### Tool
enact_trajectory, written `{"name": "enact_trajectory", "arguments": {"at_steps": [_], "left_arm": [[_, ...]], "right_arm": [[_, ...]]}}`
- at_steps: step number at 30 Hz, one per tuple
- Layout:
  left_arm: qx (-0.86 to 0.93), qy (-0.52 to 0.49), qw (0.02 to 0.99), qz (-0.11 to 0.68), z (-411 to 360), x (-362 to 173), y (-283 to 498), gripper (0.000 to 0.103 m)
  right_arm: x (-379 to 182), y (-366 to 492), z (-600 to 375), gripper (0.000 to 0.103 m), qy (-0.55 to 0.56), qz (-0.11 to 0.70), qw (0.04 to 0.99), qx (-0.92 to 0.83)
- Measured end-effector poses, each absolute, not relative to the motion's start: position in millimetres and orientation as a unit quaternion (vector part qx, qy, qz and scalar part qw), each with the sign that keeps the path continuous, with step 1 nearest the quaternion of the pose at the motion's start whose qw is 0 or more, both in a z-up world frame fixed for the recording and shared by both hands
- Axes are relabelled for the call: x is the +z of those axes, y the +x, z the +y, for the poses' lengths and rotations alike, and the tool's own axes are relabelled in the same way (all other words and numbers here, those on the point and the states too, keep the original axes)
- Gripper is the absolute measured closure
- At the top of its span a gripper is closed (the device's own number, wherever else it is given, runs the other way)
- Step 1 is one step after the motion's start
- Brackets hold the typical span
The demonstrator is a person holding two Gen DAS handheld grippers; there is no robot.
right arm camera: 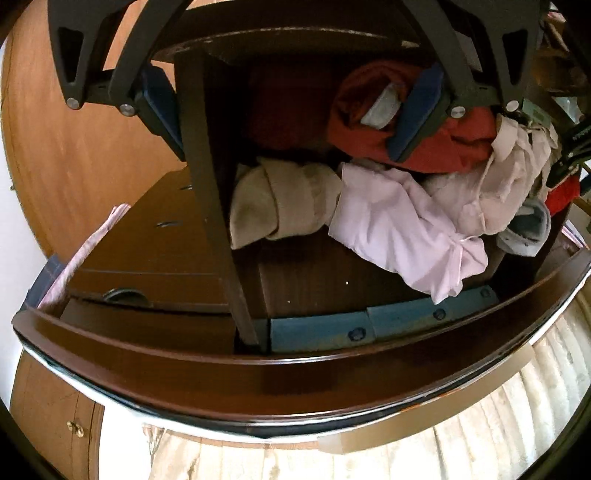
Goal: Take underwear out of drawer
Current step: 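Lower both tools over the clothes inside the open drawer, then grasp the pink garment with the right tool while the left tool grasps a grey garment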
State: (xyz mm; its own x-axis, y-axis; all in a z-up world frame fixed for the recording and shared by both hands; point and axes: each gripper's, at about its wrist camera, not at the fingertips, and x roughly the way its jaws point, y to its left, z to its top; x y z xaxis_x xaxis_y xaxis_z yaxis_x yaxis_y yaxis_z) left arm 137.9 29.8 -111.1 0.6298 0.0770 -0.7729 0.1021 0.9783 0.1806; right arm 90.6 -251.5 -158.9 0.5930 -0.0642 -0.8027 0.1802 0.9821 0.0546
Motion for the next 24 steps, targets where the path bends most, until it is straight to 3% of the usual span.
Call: {"name": "enact_trajectory", "arguments": {"at_steps": [5, 17, 24], "left_arm": [[-0.009, 0.056, 0.892, 0.449, 44, -119, 138, 0.0], [-0.019, 0.058, 0.895, 0.442, 47, -117, 136, 0.0], [-0.041, 0.078, 0.91, 0.406, 42, -84, 147, 0.0]], "right_arm": [[-161, 86, -245, 0.001, 0.042, 0.445, 0.892, -0.069], [-159, 86, -246, 0.001, 0.046, 0.45, 0.89, -0.062], [-120, 109, -262, 0.001, 0.086, 0.416, 0.905, 0.002]]}}
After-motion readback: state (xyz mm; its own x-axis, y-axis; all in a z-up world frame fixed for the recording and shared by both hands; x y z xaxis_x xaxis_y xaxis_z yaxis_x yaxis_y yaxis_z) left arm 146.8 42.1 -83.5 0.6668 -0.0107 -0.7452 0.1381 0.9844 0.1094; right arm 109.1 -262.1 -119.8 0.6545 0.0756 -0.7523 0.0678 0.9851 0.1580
